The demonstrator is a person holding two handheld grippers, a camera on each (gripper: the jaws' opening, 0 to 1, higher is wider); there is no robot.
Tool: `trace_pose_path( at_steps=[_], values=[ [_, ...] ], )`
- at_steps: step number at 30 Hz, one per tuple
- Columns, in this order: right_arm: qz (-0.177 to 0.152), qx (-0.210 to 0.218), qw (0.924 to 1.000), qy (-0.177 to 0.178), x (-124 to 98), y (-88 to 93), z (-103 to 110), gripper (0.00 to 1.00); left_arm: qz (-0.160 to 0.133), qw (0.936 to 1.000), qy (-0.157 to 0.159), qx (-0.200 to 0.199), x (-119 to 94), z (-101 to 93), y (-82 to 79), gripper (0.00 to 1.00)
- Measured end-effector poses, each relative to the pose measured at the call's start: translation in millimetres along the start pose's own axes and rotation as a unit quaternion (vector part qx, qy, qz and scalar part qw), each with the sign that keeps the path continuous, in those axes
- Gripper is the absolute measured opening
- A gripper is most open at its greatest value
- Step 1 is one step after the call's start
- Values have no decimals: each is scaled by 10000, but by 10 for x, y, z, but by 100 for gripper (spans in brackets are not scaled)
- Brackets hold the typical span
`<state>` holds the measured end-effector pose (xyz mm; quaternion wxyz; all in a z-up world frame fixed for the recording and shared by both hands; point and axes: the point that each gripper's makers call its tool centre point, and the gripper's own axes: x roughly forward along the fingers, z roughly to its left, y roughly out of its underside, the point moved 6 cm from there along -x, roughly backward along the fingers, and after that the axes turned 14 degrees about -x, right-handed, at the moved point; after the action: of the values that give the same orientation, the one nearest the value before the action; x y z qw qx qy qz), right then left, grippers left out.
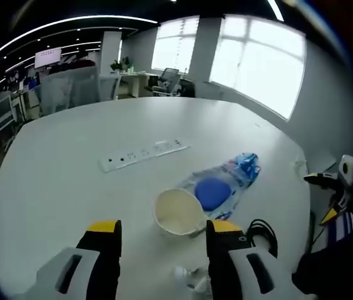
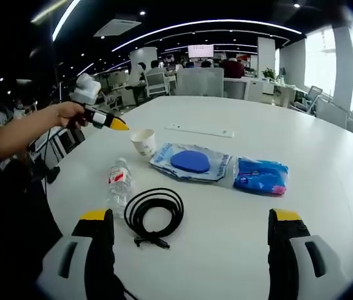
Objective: Arrange the tabletop items into an orderly group along one side of the table until the central work area is clear of visible clutter.
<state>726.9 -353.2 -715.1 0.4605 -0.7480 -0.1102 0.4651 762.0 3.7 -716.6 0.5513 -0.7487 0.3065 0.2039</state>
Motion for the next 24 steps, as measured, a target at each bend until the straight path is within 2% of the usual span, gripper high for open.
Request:
trace_pose_path(
  at_steps=[5, 7, 12, 17, 24],
  values=[
    [15, -202, 9994, -265, 134, -65, 142, 99, -65, 10000, 70, -5, -77, 26, 75, 62],
    [-1, -329, 9986, -415, 215, -110, 235, 99, -242, 9995, 197, 43, -133, -1, 105, 64],
    [-23, -560, 9958, -722, 388, -208, 443, 99, -309, 9991, 260, 112, -229, -26, 205, 69],
    [14, -796, 9914, -1037, 570, -266, 651, 99, -515, 9978, 373, 169, -372, -86, 337, 74],
    [38, -1173, 9829, -1421, 841, -345, 960, 99, -644, 9969, 443, -73, -484, -81, 508, 86]
  ],
)
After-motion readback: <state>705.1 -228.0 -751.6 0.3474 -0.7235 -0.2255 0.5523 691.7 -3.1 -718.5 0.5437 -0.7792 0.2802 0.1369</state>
